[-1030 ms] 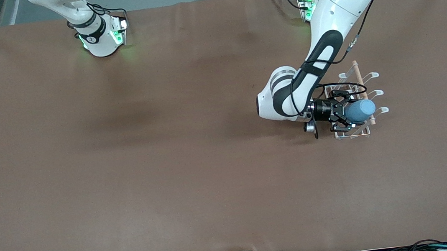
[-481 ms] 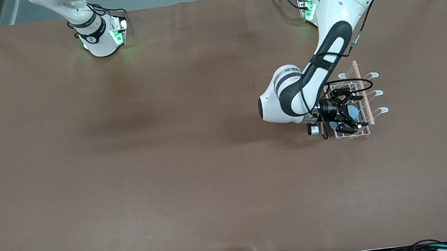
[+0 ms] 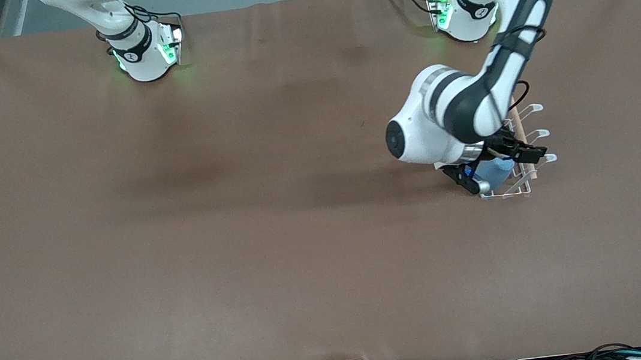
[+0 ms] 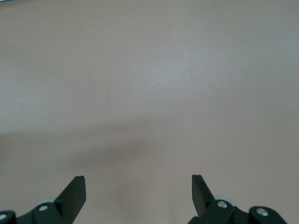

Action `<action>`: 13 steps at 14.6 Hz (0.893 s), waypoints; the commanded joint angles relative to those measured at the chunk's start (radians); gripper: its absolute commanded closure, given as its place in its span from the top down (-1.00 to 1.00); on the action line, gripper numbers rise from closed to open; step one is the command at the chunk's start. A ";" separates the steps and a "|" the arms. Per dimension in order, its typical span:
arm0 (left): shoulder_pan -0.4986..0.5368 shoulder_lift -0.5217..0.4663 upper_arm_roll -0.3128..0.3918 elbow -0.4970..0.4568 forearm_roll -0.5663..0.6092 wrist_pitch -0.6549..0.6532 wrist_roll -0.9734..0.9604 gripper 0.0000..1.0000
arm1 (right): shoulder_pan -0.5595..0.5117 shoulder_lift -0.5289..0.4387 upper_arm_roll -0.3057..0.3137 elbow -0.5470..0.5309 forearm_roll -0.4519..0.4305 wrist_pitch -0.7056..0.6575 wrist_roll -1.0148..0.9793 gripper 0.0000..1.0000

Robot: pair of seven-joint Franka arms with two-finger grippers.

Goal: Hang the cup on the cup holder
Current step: 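Move the cup with the left gripper onto a holder hook, then open the left gripper and release the cup on the hook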

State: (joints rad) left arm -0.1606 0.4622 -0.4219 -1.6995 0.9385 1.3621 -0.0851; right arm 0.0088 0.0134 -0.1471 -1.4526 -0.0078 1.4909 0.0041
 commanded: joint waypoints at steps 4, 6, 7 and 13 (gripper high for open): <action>0.039 -0.207 0.132 -0.029 -0.341 0.265 -0.140 0.91 | -0.004 -0.007 0.008 -0.009 -0.012 0.000 0.008 1.00; 0.050 -0.258 0.172 -0.026 -0.464 0.320 -0.139 0.90 | -0.012 -0.006 0.008 -0.011 -0.005 0.009 0.008 1.00; 0.050 -0.295 0.211 -0.029 -0.543 0.360 -0.127 0.90 | -0.024 -0.006 0.015 -0.011 -0.003 0.006 0.008 1.00; 0.104 -0.414 0.259 -0.037 -0.783 0.420 -0.081 0.89 | -0.138 -0.007 0.139 -0.011 -0.003 0.000 0.007 1.00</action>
State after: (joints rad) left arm -0.0695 0.1012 -0.1643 -1.7044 0.2000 1.7573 -0.1754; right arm -0.1019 0.0137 -0.0371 -1.4545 -0.0077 1.4906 0.0042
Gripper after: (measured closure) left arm 0.048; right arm 0.000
